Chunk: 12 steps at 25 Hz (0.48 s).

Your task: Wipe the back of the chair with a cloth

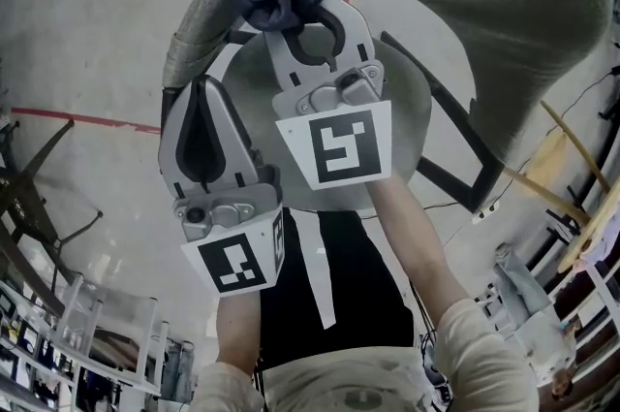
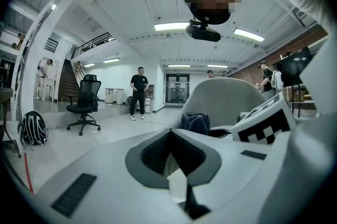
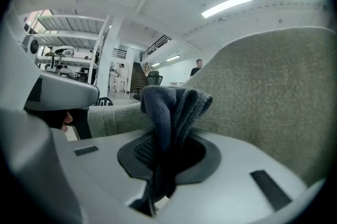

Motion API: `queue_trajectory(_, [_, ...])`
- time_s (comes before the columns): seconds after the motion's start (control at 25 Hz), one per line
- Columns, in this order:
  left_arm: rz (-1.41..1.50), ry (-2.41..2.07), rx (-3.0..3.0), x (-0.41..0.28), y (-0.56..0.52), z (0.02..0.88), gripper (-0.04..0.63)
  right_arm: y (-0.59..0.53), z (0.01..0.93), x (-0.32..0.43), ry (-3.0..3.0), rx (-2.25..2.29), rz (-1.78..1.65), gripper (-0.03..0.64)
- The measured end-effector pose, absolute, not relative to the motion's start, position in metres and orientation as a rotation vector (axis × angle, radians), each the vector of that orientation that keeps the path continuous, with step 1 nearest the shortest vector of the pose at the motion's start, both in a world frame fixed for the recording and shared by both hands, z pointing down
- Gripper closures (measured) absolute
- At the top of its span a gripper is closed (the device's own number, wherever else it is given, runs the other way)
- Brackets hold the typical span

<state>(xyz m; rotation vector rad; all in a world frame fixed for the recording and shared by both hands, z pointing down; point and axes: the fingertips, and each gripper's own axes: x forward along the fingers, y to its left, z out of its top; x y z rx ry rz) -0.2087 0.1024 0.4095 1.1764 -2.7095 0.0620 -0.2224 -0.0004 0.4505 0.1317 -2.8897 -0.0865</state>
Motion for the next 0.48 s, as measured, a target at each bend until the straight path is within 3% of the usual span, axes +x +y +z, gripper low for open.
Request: queue_trajectory(0.48, [0.049, -2.602, 1.428, -0.191, 0.034, 0.406, 0.58, -0.083, 0.449, -0.188, -2.815, 0.591, -0.064, 0.563])
